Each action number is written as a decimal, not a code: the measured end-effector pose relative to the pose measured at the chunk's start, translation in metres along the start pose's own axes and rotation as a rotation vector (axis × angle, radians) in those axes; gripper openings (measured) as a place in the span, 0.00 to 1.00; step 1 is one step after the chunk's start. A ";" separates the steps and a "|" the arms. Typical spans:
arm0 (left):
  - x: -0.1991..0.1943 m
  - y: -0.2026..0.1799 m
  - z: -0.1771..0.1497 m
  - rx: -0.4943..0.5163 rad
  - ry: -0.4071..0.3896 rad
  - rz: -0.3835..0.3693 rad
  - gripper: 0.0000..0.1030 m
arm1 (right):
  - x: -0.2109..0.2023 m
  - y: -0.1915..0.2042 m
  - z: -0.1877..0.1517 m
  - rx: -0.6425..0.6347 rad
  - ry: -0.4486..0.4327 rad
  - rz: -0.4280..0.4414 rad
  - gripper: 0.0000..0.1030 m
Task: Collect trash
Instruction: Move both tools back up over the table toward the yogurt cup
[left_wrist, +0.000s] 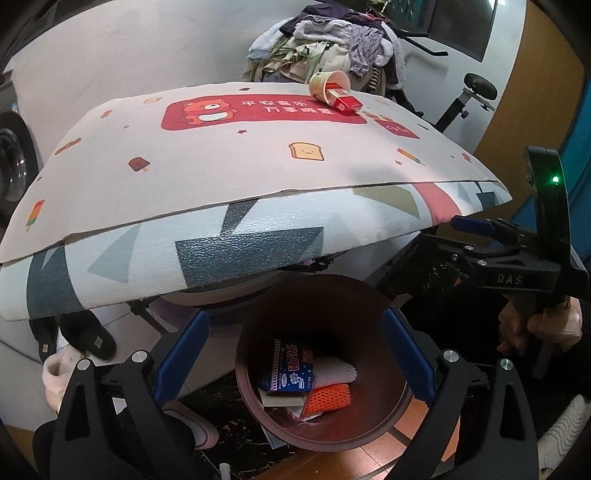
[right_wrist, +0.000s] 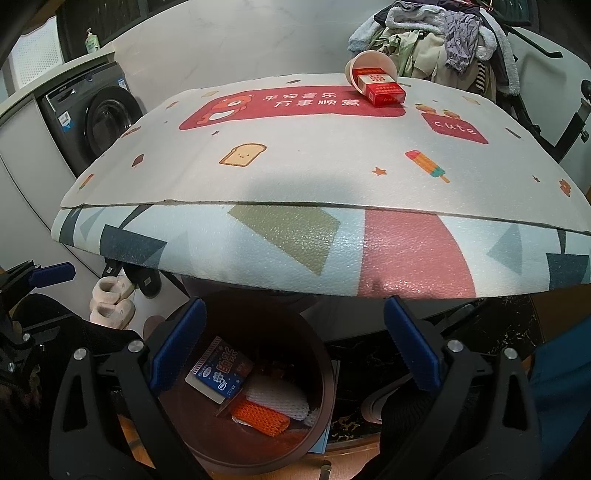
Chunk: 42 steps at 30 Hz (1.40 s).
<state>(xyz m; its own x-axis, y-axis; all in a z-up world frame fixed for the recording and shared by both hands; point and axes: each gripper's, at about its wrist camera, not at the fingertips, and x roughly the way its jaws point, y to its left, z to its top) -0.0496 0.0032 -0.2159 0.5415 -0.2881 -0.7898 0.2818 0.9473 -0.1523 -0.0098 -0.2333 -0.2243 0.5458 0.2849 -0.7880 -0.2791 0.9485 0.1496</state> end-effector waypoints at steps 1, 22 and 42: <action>0.000 0.002 0.000 -0.007 -0.002 0.005 0.91 | 0.000 0.000 0.000 0.000 -0.001 0.000 0.92; -0.002 0.014 0.041 0.034 -0.084 0.074 0.94 | -0.001 -0.019 0.016 0.084 -0.014 0.057 0.94; 0.016 0.050 0.162 0.035 -0.176 0.086 0.94 | 0.029 -0.113 0.178 0.141 -0.190 -0.081 0.94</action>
<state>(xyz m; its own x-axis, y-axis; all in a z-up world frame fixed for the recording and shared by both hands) 0.1015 0.0229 -0.1401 0.6939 -0.2297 -0.6824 0.2543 0.9649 -0.0662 0.1786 -0.3079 -0.1582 0.7042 0.2154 -0.6766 -0.1226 0.9755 0.1829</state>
